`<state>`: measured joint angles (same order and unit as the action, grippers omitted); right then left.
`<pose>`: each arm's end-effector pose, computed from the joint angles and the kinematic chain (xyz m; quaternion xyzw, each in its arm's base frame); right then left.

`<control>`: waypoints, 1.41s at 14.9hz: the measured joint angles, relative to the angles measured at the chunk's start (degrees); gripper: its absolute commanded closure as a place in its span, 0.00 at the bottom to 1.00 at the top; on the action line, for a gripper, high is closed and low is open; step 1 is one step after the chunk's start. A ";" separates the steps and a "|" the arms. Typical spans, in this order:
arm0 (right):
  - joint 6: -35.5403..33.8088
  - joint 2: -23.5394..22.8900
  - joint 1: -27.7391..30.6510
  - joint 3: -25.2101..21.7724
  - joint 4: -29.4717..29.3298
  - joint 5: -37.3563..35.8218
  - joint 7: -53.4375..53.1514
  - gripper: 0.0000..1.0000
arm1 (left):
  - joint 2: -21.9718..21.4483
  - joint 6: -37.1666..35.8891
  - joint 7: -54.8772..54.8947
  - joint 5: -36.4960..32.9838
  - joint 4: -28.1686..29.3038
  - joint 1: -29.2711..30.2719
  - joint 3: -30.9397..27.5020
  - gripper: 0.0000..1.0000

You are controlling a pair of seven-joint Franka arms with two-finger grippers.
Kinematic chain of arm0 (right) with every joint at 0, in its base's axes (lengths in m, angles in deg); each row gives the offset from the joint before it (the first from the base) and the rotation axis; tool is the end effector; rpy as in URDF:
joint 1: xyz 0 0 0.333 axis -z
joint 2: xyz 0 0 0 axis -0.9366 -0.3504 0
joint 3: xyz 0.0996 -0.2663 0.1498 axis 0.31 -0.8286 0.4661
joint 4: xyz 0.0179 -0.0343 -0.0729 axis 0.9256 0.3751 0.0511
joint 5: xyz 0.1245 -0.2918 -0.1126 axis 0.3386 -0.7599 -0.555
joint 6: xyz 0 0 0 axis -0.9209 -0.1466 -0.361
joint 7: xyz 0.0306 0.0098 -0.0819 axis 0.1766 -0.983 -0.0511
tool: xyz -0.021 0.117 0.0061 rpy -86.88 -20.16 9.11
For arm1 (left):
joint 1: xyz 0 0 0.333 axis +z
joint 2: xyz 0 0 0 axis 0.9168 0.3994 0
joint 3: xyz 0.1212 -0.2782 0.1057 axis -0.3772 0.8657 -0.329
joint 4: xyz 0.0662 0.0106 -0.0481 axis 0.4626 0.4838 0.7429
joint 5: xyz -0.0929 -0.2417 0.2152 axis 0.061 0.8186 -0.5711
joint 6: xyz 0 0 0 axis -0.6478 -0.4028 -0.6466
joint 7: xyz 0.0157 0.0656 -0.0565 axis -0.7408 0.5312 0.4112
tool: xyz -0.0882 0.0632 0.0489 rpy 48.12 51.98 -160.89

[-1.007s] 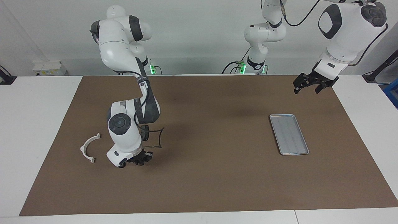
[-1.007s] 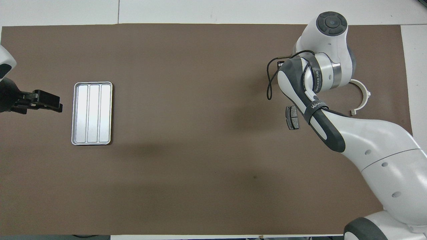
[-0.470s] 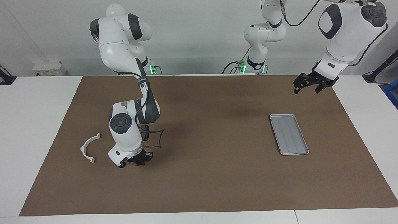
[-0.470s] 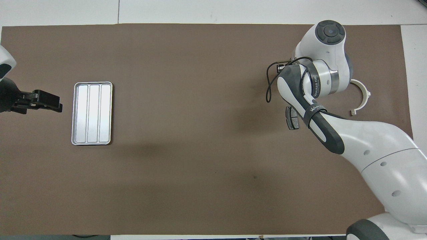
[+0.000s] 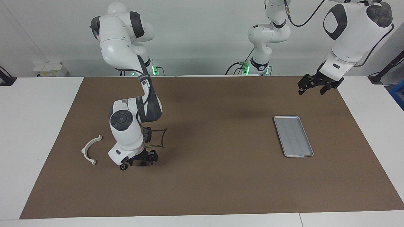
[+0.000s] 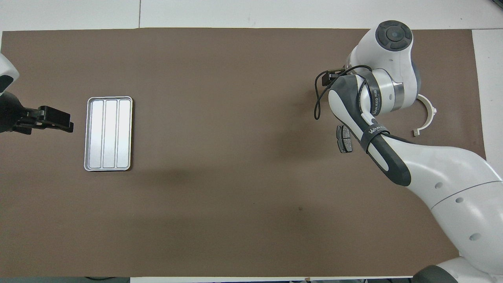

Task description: Place bearing gear from tray to pile

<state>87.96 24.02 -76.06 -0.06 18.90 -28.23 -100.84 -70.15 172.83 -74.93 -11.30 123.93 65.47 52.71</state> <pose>0.6754 0.1025 0.3360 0.9993 0.0022 0.0287 0.0232 0.4987 -0.0190 0.5801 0.9992 -0.0190 -0.0326 0.0132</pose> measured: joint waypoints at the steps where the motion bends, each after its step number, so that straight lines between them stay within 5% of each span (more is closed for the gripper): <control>1: 0.00 0.27 0.05 0.00 0.07 0.00 0.00 0.00 | 0.00 0.00 0.00 0.00 0.00 0.00 0.00 0.00; 11: -4.81 7.07 3.11 -0.09 0.60 0.00 0.38 0.00 | 0.00 0.00 0.00 0.00 0.00 0.00 0.00 0.00; 16: -12.88 20.64 5.46 -0.05 6.43 2.94 0.81 0.00 | 0.00 0.00 0.00 0.00 0.00 0.00 0.00 0.00; 21: -28.38 37.94 6.16 0.38 11.59 4.02 0.83 0.00 | 0.00 0.00 0.00 0.00 0.00 0.00 0.00 0.00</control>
<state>59.58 61.96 -69.91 0.32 30.49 -24.20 -100.01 -70.16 172.83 -74.93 -11.30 123.93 65.47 52.71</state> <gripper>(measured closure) 0.000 0.000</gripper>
